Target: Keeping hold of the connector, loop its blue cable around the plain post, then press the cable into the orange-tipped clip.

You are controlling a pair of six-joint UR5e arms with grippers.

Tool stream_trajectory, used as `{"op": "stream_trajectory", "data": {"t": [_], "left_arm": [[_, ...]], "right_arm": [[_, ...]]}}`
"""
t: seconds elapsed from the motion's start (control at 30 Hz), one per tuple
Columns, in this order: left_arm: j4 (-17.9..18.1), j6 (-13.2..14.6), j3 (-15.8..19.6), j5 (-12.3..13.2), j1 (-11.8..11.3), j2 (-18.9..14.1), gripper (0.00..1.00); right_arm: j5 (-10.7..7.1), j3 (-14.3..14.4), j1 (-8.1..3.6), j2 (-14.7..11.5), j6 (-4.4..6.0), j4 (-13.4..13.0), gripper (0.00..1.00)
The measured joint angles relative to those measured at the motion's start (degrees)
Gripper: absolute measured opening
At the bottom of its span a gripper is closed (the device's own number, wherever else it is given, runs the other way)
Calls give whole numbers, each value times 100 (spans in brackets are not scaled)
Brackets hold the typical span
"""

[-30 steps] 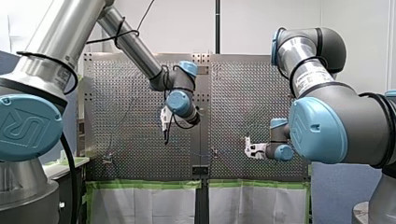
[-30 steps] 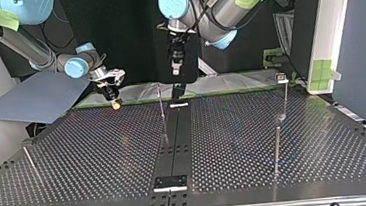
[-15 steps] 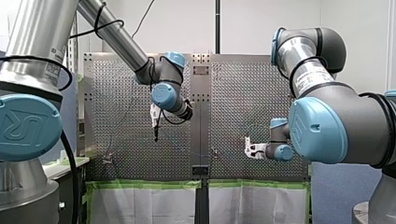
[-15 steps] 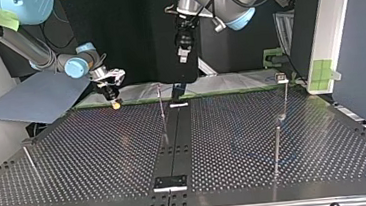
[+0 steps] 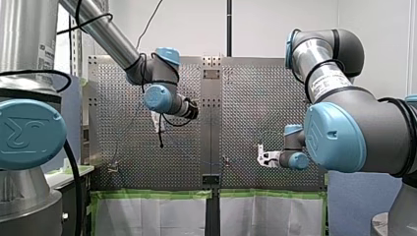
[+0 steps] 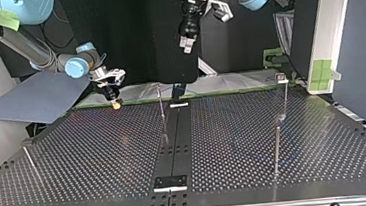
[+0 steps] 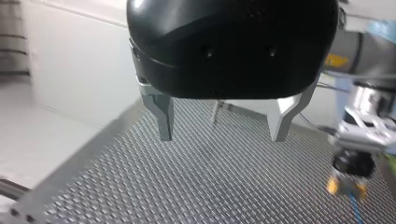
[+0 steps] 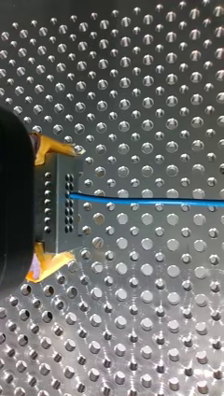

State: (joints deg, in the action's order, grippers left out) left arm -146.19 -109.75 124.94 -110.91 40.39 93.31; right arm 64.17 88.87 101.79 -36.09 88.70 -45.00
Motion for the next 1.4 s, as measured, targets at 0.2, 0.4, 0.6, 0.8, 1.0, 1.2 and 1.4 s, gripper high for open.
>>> {"op": "stream_trajectory", "data": {"t": [0.2,0.4,0.6,0.8,1.0,1.2,1.4], "left_arm": [[242,-54,330,9,-9,-330,100],[520,-79,644,3,-15,-644,100],[843,-71,826,-11,-18,-982,100],[935,76,843,-20,-2,-991,100],[943,370,845,-40,23,-693,100],[1081,641,835,-80,7,-447,100],[1072,727,836,-163,9,-402,100]], "right_arm": [[0,1,5,0,-5,3,0],[0,-3,11,0,-8,9,0],[7,-4,8,0,-9,17,0],[28,-3,-3,0,-23,39,0],[35,-1,-16,0,-26,50,0],[51,-2,-72,0,-76,131,0],[116,-2,-44,0,-305,166,3]]}}
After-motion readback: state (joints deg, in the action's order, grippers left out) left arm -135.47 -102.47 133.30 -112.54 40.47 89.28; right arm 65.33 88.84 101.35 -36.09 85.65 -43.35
